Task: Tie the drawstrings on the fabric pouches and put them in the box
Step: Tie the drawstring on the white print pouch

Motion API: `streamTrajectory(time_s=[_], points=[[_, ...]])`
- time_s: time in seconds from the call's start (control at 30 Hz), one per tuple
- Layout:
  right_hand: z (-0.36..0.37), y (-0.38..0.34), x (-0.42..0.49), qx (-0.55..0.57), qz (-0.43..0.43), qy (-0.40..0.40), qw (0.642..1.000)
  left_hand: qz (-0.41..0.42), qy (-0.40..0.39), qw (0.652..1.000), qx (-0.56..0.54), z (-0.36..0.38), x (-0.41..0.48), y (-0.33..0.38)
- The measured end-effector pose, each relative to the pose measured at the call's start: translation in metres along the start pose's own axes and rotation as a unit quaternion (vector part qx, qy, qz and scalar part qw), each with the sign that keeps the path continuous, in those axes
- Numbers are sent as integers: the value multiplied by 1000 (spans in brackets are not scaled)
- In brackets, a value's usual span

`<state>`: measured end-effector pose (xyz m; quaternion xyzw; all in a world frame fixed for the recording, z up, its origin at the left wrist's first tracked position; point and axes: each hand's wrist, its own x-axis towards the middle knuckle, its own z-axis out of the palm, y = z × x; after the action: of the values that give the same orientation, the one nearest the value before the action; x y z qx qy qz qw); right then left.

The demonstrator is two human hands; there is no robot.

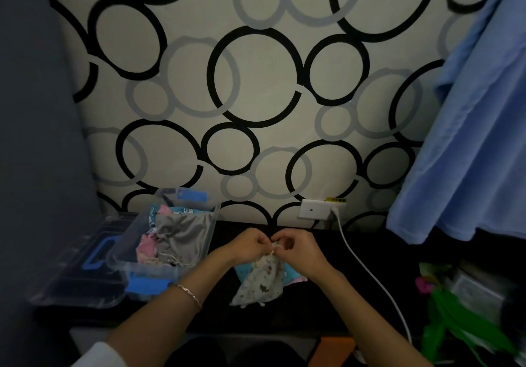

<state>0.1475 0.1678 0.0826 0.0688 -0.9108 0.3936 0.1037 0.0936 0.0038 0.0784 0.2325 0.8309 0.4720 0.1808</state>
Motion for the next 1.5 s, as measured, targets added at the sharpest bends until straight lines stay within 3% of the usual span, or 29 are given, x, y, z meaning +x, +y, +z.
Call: streamTrajectory(time_s=[0.27, 0.43, 0.53, 0.63, 0.8, 0.87, 0.97, 1.1, 1.23, 1.33, 1.5], points=[[-2, -2, 2, -151, -70, -41, 985, 18, 5, 999, 36, -2, 0, 0], [-1, -3, 2, -136, -35, -59, 988, 34, 27, 999, 11, -1, -2, -8], [-5, -8, 1, -54, 28, -71, 996, 39, 49, 998, -8, -2, -3, -11], [-9, -17, -3, 104, 108, -96, 984, 46, 72, 996, 7, -4, -2, -10], [-11, -8, -4, 404, 226, -145, 875, 76, 85, 993, -17, -7, -3, -3], [-9, -3, -3, 441, 233, -128, 857, 78, 79, 993, -32, -9, -4, -2], [-7, -9, -7, 382, 214, -97, 894, 67, 71, 995, -31, -11, -5, -2], [3, -15, -6, 230, 163, 12, 959, 43, 61, 996, -37, -11, -5, -4], [13, -8, -7, 102, 70, 105, 987, 32, 56, 997, -43, -11, -6, -6], [12, -6, -11, 13, -1, 80, 997, 30, 56, 997, -50, -9, -7, -6], [10, -5, -13, -40, -22, 54, 998, 30, 48, 998, -32, -7, -8, -9]])
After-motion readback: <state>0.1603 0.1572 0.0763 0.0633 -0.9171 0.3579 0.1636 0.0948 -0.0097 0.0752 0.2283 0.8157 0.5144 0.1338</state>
